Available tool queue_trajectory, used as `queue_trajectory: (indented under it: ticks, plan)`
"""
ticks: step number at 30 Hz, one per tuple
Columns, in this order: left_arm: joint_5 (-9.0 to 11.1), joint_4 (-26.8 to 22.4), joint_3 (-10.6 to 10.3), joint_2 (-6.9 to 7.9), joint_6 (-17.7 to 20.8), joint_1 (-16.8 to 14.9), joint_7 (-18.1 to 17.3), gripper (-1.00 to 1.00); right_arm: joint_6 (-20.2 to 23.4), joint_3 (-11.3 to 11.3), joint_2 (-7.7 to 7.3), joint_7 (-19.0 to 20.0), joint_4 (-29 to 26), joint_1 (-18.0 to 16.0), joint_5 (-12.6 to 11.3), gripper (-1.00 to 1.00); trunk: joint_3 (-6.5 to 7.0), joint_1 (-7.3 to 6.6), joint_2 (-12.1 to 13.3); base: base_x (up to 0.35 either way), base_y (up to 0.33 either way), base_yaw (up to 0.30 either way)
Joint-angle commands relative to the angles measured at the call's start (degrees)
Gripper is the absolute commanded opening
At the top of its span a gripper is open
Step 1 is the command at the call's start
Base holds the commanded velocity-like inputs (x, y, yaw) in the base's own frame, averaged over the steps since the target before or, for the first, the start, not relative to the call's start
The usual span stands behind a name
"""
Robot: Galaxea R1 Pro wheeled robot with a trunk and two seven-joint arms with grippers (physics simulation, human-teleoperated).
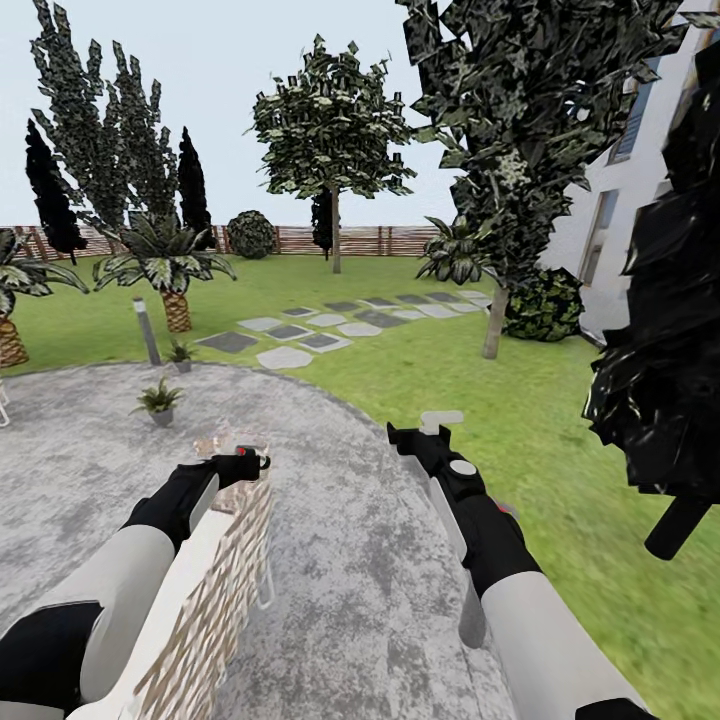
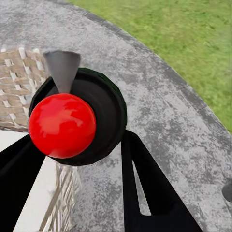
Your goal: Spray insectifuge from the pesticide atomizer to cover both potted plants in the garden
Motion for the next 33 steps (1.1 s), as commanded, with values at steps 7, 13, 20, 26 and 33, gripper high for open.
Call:
queue_trajectory:
  ticks: [7, 13, 20, 26, 33]
  plan:
    - [-0.5, -0.1, 0.4, -0.05, 0.3, 0.0, -0.5, -1.0, 0.3, 0.0, 0.0, 0.0, -0.1, 0.0, 0.0, 1.0, -0.11, 0.07, -0.1, 0.34, 0.0, 0.0]
    - [-0.5, -0.1, 0.4, -0.05, 0.0, 0.0, -0.5, -1.0, 0.4, 0.0, 0.0, 0.0, -0.1, 0.0, 0.0, 1.0, -0.11, 0.07, -0.1, 0.34, 0.014, 0.0]
    - [-0.5, -0.1, 0.4, -0.05, -0.4, 0.0, -0.5, -1.0, 0.4, 0.0, 0.0, 0.0, 0.0, 0.0, 0.0, 1.0, -0.11, 0.07, -0.1, 0.339, 0.067, 0.0]
    - [-0.5, -0.1, 0.4, -0.05, -0.4, 0.1, -0.5, -1.0, 0.4, 0.0, 0.0, 0.0, 0.0, 0.0, 0.1, 1.0, -0.11, 0.07, -0.1, 0.34, 0.015, 0.0]
    - [-0.5, -0.1, 0.4, -0.05, -0.4, 0.1, -0.4, -1.0, 0.4, 0.0, 0.0, 0.0, 0.1, 0.0, 0.1, 1.0, -0.11, 0.07, -0.1, 0.34, 0.001, -0.009]
